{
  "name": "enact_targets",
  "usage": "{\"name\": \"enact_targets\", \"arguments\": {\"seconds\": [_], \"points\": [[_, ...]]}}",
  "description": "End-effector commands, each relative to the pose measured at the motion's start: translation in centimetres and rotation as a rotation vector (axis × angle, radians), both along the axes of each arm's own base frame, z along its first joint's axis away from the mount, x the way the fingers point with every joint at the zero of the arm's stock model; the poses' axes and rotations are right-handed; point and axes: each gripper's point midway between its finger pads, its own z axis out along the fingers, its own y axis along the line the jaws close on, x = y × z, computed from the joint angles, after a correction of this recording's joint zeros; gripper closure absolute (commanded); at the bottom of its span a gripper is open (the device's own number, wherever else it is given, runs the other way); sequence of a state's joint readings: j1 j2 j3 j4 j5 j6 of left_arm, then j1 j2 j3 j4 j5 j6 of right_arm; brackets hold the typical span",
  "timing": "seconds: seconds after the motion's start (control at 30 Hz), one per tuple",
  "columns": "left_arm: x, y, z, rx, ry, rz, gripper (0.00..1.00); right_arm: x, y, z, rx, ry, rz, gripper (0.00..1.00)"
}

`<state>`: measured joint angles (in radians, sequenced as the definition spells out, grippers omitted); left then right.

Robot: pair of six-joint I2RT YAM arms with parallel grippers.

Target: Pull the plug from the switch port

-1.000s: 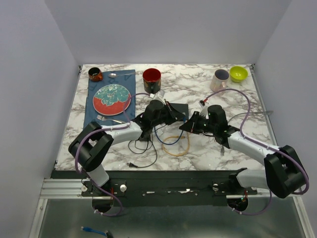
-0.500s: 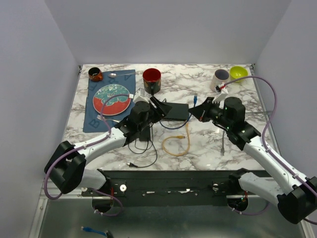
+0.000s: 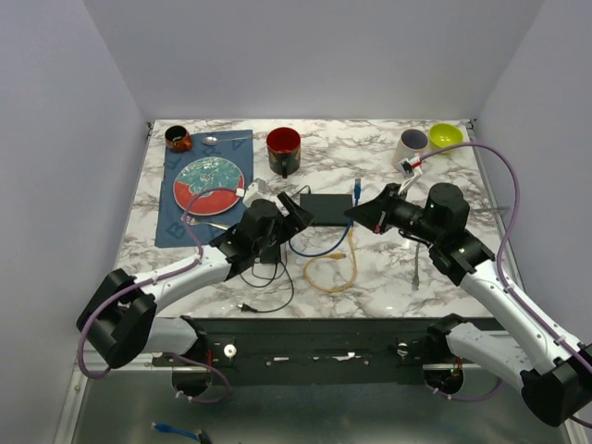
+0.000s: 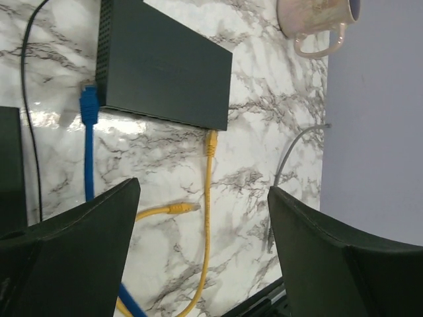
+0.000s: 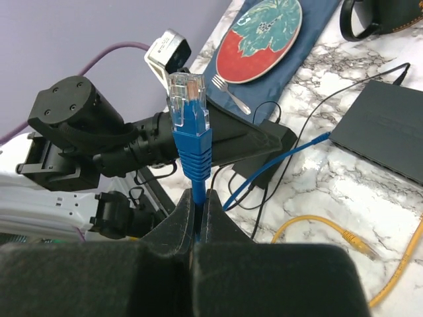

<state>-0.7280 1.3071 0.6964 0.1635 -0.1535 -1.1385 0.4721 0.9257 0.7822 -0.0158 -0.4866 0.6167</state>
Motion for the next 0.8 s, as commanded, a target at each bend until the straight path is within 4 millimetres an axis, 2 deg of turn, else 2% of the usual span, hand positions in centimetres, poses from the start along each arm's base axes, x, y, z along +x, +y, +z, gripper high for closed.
{"name": "enact_targets", "arguments": {"seconds": [0.0, 0.03, 0.07, 0.13, 0.17, 0.2, 0.23, 0.27, 0.33, 0.37, 0.43, 0.47, 0.53, 0.57, 0.7, 0.77], "points": [[-0.8, 4.1, -1.7, 0.078, 0.014, 0.113, 0.11, 1.0, -1.7, 0.8, -0.024, -0.027, -0.129, 0.99], [-0.9, 4.8, -1.0, 0.050, -0.001, 0.140, 0.11, 1.2, -2.5, 1.4, -0.036, -0.066, -0.169, 0.99], [-1.2, 5.6, -1.6, 0.054, 0.005, 0.159, 0.11, 2.1, -3.7, 1.8, -0.048, -0.090, -0.255, 0.99], [-1.1, 6.9, -0.8, 0.032, -0.025, 0.206, 0.11, 2.6, -5.3, 3.1, -0.067, -0.154, -0.339, 0.99], [-1.2, 7.4, -1.1, 0.031, -0.024, 0.220, 0.12, 3.2, -6.3, 3.7, -0.078, -0.180, -0.404, 0.99], [-1.1, 7.5, -0.9, 0.022, -0.032, 0.229, 0.12, 3.3, -6.9, 5.2, -0.069, -0.213, -0.437, 0.99], [-1.1, 7.6, -0.6, 0.013, -0.038, 0.232, 0.12, 3.5, -7.4, 5.7, -0.070, -0.228, -0.465, 0.99], [-1.2, 7.6, -0.7, 0.008, -0.035, 0.233, 0.12, 4.3, -9.2, 6.4, -0.069, -0.238, -0.575, 0.99], [-1.3, 7.3, -0.9, 0.002, -0.024, 0.218, 0.12, 4.9, -10.8, 7.3, -0.061, -0.236, -0.677, 0.99], [-1.3, 7.2, -1.0, -0.001, -0.020, 0.215, 0.12, 5.6, -12.8, 7.1, -0.072, -0.215, -0.800, 0.99], [-1.4, 7.0, -1.2, -0.005, -0.012, 0.207, 0.12, 5.8, -14.8, 6.0, -0.084, -0.167, -0.922, 0.99], [-1.6, 7.0, -1.4, -0.009, -0.005, 0.202, 0.12, 6.0, -16.8, 5.6, -0.093, -0.160, -1.033, 0.99], [-1.7, 6.9, -1.3, -0.020, -0.007, 0.199, 0.12, 5.9, -18.6, 4.5, -0.128, -0.141, -1.128, 0.99], [-1.8, 6.9, -1.6, -0.019, -0.002, 0.195, 0.12, 5.7, -20.1, 4.2, -0.156, -0.137, -1.213, 0.99], [-1.9, 6.7, -2.0, -0.022, 0.005, 0.184, 0.12, 4.6, -23.3, 1.0, -0.334, -0.061, -1.370, 0.99], [-1.9, 6.4, -2.3, -0.020, 0.014, 0.176, 0.12, 4.3, -23.9, -0.6, -0.397, -0.008, -1.402, 0.99]]}}
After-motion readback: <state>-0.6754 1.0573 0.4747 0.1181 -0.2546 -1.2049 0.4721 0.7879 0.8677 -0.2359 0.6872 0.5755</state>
